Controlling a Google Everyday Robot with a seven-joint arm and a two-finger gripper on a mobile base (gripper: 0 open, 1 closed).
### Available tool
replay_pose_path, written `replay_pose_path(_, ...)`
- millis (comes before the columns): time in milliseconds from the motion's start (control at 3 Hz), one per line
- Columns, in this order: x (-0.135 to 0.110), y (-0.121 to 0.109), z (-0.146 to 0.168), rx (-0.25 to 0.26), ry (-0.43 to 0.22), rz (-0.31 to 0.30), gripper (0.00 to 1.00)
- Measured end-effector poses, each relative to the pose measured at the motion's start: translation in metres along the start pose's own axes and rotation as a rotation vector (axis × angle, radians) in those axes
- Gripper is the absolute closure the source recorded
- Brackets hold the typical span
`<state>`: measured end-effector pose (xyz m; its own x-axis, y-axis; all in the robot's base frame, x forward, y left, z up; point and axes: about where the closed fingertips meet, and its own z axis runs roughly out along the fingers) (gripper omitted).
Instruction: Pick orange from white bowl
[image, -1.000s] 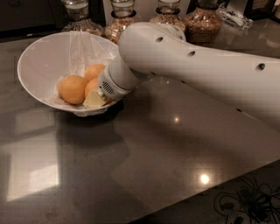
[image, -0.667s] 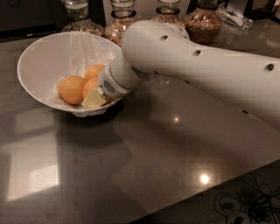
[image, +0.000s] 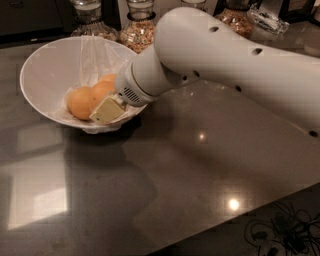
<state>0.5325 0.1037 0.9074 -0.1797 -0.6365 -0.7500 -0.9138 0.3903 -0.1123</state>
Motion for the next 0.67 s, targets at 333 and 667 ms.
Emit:
replay_pose_path(333,-0.0004,0.0011,-0.0067,-0.041,-0.047,-0.088,1.00)
replay_pose_path(667,0.0058,-0.0043,-0.0103,-0.072,-0.108,-0.168,1.00)
